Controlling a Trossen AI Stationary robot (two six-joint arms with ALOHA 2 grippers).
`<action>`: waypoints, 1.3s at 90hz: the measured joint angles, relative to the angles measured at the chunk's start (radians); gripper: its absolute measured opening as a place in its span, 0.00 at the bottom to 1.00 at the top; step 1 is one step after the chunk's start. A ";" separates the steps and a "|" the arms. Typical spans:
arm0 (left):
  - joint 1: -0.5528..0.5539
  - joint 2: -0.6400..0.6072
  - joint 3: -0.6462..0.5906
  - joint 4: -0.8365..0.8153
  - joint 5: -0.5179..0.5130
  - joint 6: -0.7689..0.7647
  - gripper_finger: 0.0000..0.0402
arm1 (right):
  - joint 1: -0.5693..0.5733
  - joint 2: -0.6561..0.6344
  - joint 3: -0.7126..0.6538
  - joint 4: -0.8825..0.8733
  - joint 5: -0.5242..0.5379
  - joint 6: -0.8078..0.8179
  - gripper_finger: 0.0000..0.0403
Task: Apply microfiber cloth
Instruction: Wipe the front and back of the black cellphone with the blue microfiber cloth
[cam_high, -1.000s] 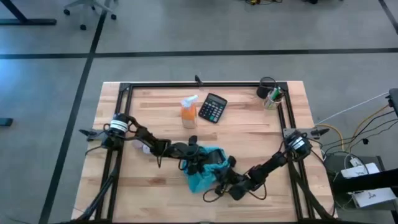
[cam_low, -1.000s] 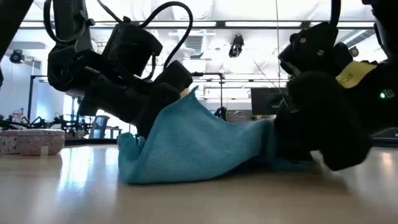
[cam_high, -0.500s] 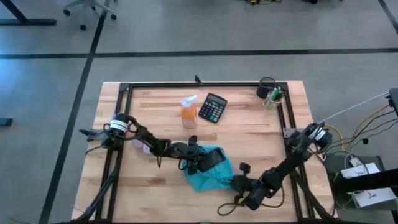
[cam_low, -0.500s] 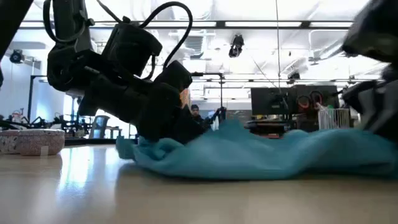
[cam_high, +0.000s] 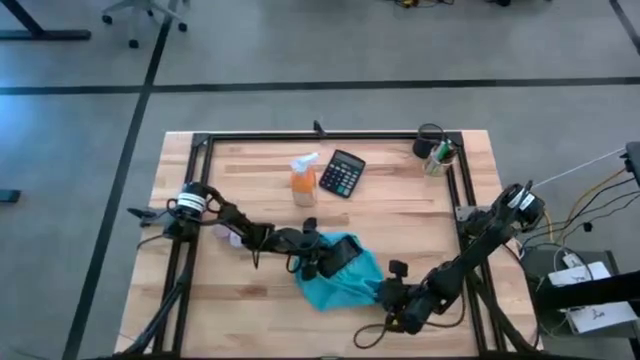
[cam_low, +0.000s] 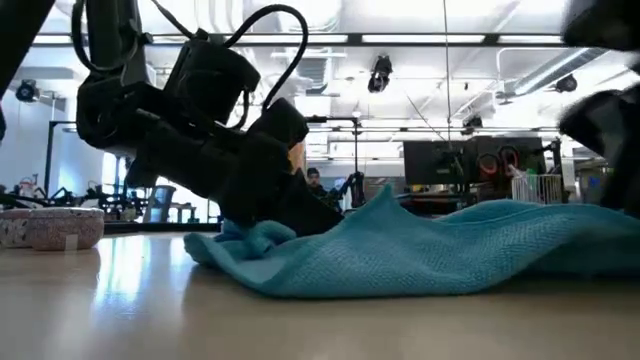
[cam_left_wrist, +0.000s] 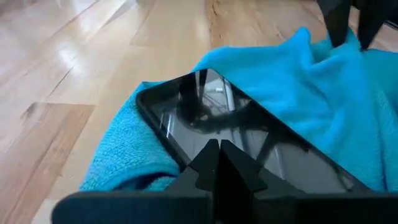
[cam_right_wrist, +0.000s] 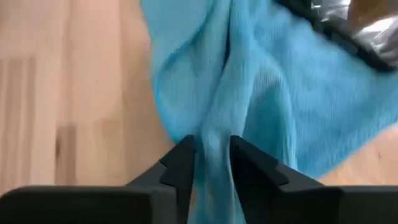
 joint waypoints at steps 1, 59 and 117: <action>-0.002 -0.007 -0.002 -0.007 0.000 0.003 0.00 | -0.003 0.000 0.006 -0.001 0.000 -0.009 0.25; -0.019 -0.051 -0.030 -0.219 -0.249 -0.024 0.00 | -0.286 0.052 0.186 -0.057 0.069 -0.739 0.29; -0.016 -0.015 -0.023 -0.247 -0.116 -0.119 0.00 | -0.339 0.355 0.330 -0.017 0.103 -1.078 0.47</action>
